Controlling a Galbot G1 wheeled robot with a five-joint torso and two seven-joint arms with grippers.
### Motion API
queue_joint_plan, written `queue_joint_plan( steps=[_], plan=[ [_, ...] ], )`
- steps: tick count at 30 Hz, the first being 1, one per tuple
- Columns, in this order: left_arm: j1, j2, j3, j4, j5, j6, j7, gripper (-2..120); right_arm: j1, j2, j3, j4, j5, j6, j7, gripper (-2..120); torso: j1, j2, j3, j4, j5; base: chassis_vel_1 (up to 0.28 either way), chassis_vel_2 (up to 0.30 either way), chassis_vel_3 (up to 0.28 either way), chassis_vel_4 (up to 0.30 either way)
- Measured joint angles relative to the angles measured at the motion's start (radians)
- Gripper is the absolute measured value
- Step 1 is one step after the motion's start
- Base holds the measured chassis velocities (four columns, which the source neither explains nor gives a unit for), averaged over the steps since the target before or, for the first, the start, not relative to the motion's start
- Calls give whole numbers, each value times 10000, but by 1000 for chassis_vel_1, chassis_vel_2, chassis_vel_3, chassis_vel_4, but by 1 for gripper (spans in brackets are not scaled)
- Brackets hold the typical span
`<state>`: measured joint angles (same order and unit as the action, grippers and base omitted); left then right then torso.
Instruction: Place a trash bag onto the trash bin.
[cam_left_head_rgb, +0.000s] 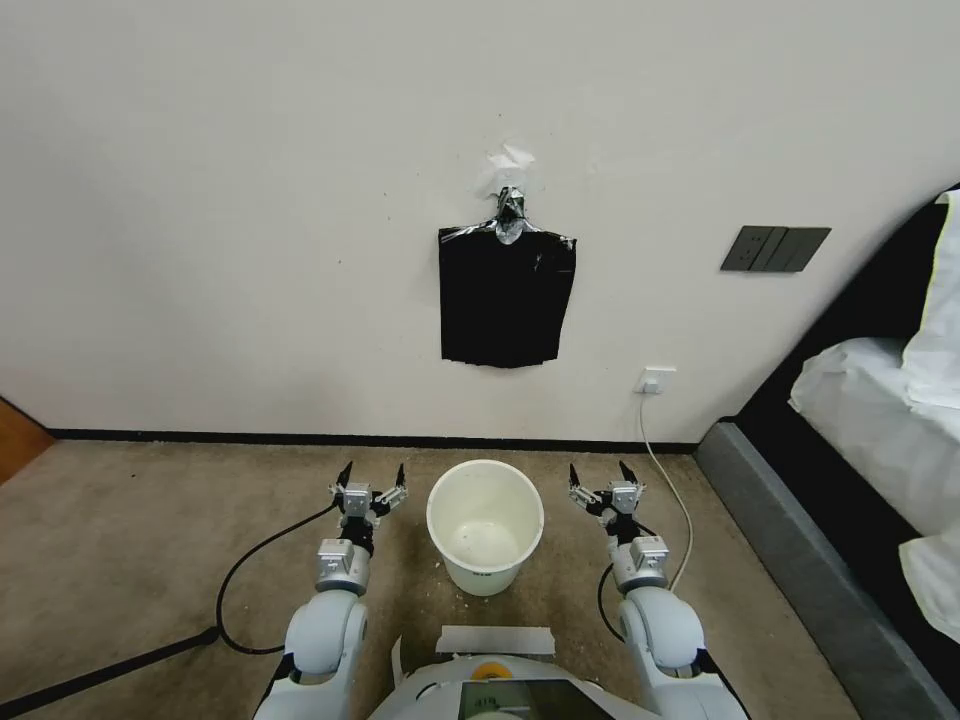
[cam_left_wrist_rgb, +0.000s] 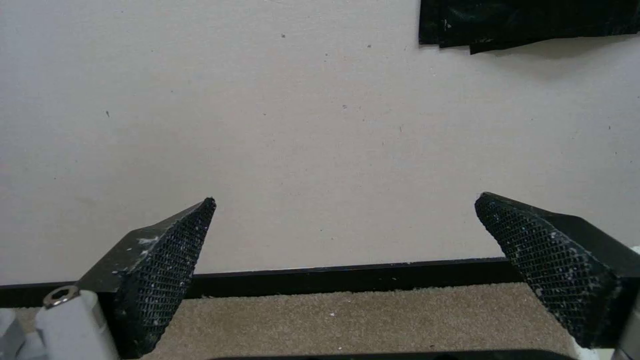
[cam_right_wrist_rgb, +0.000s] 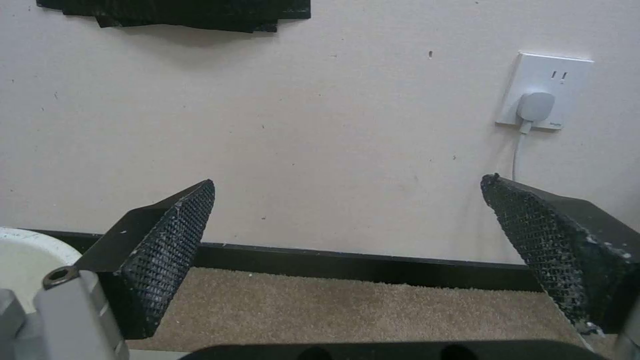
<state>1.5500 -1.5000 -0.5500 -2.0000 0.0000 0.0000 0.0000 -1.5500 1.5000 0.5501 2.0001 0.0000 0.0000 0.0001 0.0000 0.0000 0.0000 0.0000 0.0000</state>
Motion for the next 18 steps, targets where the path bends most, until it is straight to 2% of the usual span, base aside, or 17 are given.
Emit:
queue_joint_plan(
  steps=[18],
  plan=[
    [0,0,0,0,0,-1,0,100,0,0,0,0,0,0,0,100,0,0,0,0,0,0,0,0,0]
  ],
)
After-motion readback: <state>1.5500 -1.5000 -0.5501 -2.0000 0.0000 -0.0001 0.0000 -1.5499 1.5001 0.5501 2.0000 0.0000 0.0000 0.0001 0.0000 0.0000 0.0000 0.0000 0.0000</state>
